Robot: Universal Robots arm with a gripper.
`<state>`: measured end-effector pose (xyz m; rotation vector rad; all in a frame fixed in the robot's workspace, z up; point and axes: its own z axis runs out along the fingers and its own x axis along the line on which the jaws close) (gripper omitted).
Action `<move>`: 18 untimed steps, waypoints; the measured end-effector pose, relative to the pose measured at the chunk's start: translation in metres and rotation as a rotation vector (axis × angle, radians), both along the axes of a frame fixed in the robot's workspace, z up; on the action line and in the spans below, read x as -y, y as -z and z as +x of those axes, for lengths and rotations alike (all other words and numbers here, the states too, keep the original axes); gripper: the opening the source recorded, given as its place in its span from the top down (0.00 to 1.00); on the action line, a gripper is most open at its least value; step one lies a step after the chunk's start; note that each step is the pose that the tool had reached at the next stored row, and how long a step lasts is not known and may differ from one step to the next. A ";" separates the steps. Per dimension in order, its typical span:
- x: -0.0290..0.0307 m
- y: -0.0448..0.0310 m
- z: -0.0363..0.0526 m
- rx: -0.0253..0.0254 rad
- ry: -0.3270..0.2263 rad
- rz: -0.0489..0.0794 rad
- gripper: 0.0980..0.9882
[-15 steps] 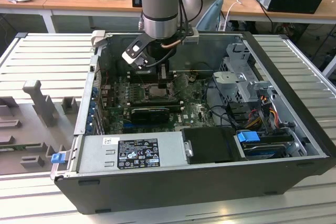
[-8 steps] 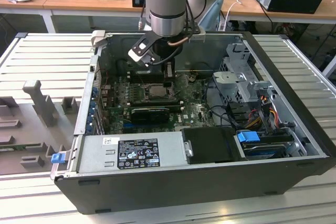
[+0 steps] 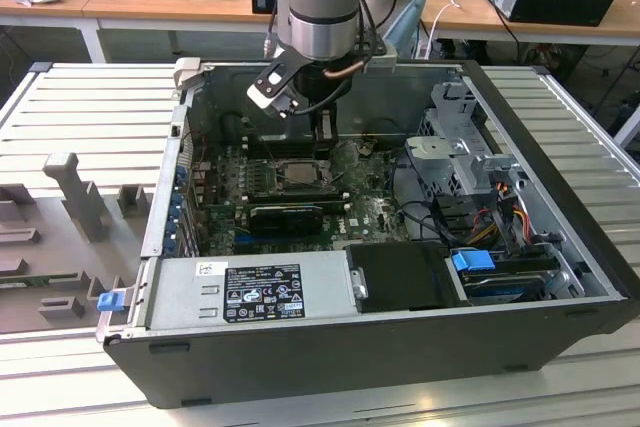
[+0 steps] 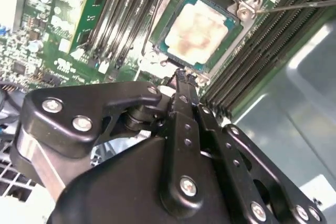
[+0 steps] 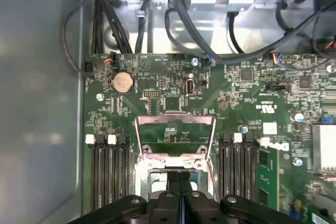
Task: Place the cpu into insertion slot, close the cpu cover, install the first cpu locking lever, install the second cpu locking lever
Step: 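Close the cpu cover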
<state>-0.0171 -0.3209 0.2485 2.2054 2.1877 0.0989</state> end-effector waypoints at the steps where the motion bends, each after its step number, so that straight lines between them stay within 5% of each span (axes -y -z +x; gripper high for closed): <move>1: 0.0000 -0.0043 0.0005 -0.0003 0.000 0.000 0.99; 5: 0.0000 -0.0055 0.0303 -0.0166 0.000 0.000 0.99; 11: -0.0001 -0.0108 0.0424 -0.0194 0.000 0.000 0.99; 15: -0.0001 -0.0109 0.0589 -0.0321 0.000 0.000 0.99; 18: -0.0003 -0.0099 0.0747 -0.0343 -0.002 0.000 0.99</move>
